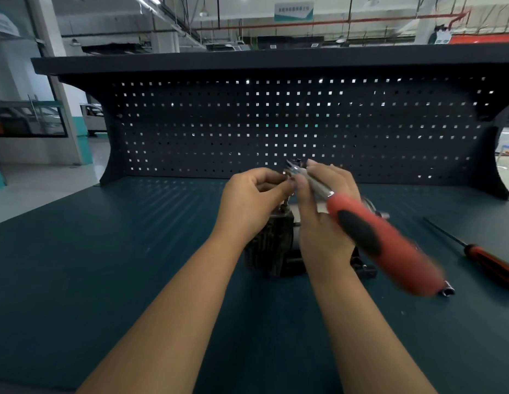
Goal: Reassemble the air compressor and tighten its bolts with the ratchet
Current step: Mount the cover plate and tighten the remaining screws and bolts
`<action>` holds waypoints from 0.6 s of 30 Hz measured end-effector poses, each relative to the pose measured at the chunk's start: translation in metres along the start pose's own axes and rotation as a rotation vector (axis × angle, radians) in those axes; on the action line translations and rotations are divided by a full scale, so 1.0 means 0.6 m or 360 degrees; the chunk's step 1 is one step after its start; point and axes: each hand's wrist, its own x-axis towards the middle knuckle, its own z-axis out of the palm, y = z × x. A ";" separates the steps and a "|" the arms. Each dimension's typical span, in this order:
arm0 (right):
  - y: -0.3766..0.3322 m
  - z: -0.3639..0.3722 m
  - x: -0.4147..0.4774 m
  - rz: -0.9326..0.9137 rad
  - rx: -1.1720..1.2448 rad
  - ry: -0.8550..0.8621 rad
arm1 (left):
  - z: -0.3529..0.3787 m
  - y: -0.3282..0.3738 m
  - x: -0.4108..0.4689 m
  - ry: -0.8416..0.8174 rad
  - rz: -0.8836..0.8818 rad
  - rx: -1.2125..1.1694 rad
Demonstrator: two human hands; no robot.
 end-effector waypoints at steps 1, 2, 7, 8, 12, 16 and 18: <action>0.001 -0.001 0.000 -0.0053 0.0007 -0.0022 | 0.001 0.000 0.000 0.0013 -0.0026 -0.0046; -0.001 -0.001 0.000 -0.0057 0.0043 -0.0050 | 0.001 -0.001 0.001 0.0029 -0.0038 -0.0070; -0.009 0.002 0.007 0.0514 0.0580 -0.0012 | -0.002 -0.004 0.003 0.0017 0.0000 -0.0054; -0.006 0.001 0.010 0.0624 0.0679 0.0056 | -0.003 -0.005 0.003 0.0007 0.0021 -0.0048; 0.013 -0.001 0.026 0.1226 0.1283 0.0044 | -0.007 -0.005 0.001 -0.0095 0.0072 -0.0016; 0.009 -0.002 0.026 0.1209 0.1278 0.0106 | -0.007 -0.004 0.000 -0.0133 0.0092 0.0062; -0.002 -0.003 0.021 0.0828 0.0958 0.0067 | -0.004 -0.002 0.000 -0.0112 0.0086 0.0082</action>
